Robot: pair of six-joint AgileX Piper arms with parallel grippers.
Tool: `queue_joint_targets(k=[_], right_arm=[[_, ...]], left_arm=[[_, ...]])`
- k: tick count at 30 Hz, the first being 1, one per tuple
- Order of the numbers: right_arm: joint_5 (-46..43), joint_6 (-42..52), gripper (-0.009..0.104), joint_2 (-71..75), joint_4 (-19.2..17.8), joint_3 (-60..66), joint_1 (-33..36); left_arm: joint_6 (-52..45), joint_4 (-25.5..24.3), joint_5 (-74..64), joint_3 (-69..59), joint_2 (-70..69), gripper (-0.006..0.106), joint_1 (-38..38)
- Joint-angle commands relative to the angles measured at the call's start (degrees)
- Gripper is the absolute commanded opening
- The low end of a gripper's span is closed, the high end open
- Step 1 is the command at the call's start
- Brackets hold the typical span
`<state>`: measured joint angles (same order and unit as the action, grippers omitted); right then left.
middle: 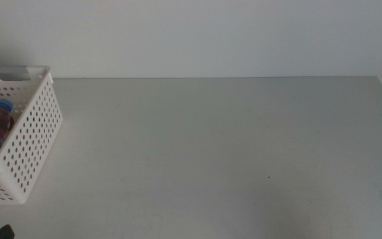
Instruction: Use arms to grab the bottles and put them into the dustbin to the left of the table.
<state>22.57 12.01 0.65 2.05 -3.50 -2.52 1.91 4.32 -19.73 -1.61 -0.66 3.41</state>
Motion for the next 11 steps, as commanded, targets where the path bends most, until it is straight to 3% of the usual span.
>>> queue_joint_targets(k=[1, 6, 11], right_arm=[[-4.18, 0.61, 0.068, 1.42, -0.27, 0.31, -0.38], [-4.15, 0.61, 0.068, 1.37, -0.21, 2.96, -0.38], [-4.06, 0.61, 0.068, 1.37, -0.28, 4.62, -0.38]], left_arm=[[0.58, -0.7, 3.47, -0.24, -1.57, 0.093, -0.04], [0.58, -5.83, 3.53, -0.24, -1.57, 0.093, -0.04], [0.58, -6.13, 3.71, -0.24, -1.57, 0.093, -0.04]])
